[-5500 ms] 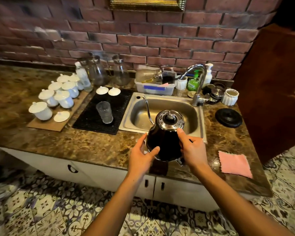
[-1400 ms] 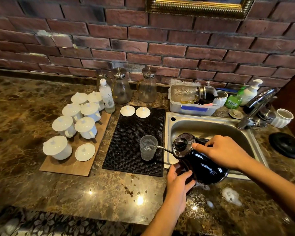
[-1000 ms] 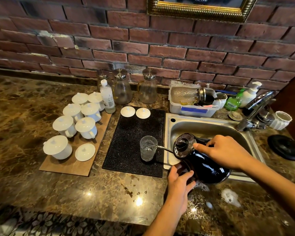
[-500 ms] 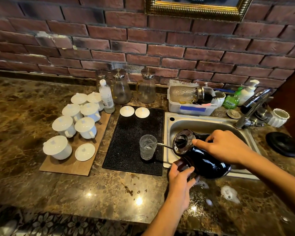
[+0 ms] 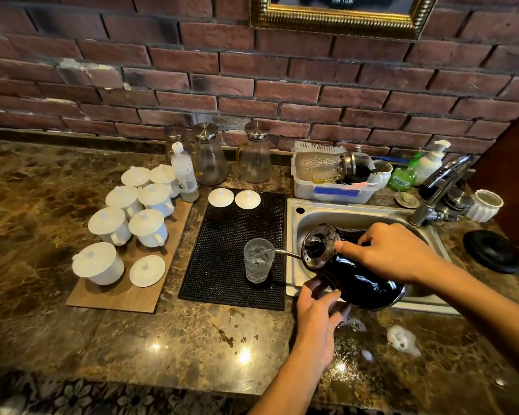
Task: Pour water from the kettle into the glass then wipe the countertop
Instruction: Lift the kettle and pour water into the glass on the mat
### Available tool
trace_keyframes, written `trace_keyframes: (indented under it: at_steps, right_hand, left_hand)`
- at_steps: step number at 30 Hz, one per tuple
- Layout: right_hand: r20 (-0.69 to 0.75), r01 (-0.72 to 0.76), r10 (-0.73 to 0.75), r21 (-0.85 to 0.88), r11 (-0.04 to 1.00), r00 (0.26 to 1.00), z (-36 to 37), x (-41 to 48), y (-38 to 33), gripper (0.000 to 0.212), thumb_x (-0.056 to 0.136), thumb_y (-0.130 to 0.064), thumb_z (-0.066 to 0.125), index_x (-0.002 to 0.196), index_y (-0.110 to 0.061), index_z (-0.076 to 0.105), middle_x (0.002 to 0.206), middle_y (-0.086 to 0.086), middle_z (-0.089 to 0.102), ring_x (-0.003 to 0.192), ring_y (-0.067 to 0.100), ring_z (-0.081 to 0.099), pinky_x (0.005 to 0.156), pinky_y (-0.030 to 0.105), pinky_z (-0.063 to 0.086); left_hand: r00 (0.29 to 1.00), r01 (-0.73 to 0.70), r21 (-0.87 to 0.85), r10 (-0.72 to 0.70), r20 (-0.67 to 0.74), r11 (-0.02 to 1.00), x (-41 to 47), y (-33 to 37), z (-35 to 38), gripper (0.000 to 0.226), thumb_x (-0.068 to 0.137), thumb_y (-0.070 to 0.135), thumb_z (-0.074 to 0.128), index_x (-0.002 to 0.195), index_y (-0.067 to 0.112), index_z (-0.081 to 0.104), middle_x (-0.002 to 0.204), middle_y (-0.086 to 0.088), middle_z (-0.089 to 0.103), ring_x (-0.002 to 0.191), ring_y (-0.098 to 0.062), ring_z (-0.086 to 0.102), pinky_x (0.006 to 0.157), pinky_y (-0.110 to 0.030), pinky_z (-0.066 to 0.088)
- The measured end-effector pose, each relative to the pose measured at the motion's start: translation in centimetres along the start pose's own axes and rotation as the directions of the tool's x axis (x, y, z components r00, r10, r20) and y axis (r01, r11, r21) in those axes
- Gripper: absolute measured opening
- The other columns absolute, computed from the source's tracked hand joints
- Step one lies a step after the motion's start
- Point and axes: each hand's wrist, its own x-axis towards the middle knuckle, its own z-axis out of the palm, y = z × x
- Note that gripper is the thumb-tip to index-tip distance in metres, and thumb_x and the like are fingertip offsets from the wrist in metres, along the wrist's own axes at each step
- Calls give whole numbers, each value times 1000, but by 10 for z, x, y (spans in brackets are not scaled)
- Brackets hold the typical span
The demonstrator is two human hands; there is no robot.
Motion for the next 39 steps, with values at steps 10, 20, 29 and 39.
trace_keyframes:
  at_steps: [10,20,29,39]
  right_hand:
    - [5,15,-15,-27,1000,1000,-5,5,-2,72,87,-71,51,45,-14,38,41,2,35,46,22,42,50,34,28]
    - [16,31,-31,-46,998,999,-14,10,-7,70,91,-67,53,45,-15,43,41,1,38,45,19,42,50,33,28]
    - [13,31,-30,-54,998,999,-18,14,-8,70,90,-66,55,44,-15,42,38,0,35,44,20,42,50,33,29]
    - [21,37,-36,-61,997,999,-21,19,-7,69,89,-68,54,48,-13,43,43,4,37,45,21,40,53,35,30]
  left_hand:
    - [1000,7,-11,-7,15,1000,0,3,3,36,91,-9,61,121,12,60,134,-21,60,119,-34,65,93,-49,60]
    - [1000,-2,-47,2,13,999,2,4,8,38,90,-8,62,122,13,61,134,-20,63,119,-33,66,95,-51,59]
    - [1000,6,-67,-5,10,998,4,6,12,36,92,-7,61,121,14,61,133,-20,64,118,-32,67,93,-49,61]
    - [1000,23,-101,-23,2,995,7,5,14,37,92,-10,59,124,10,60,128,-19,65,117,-32,67,97,-55,58]
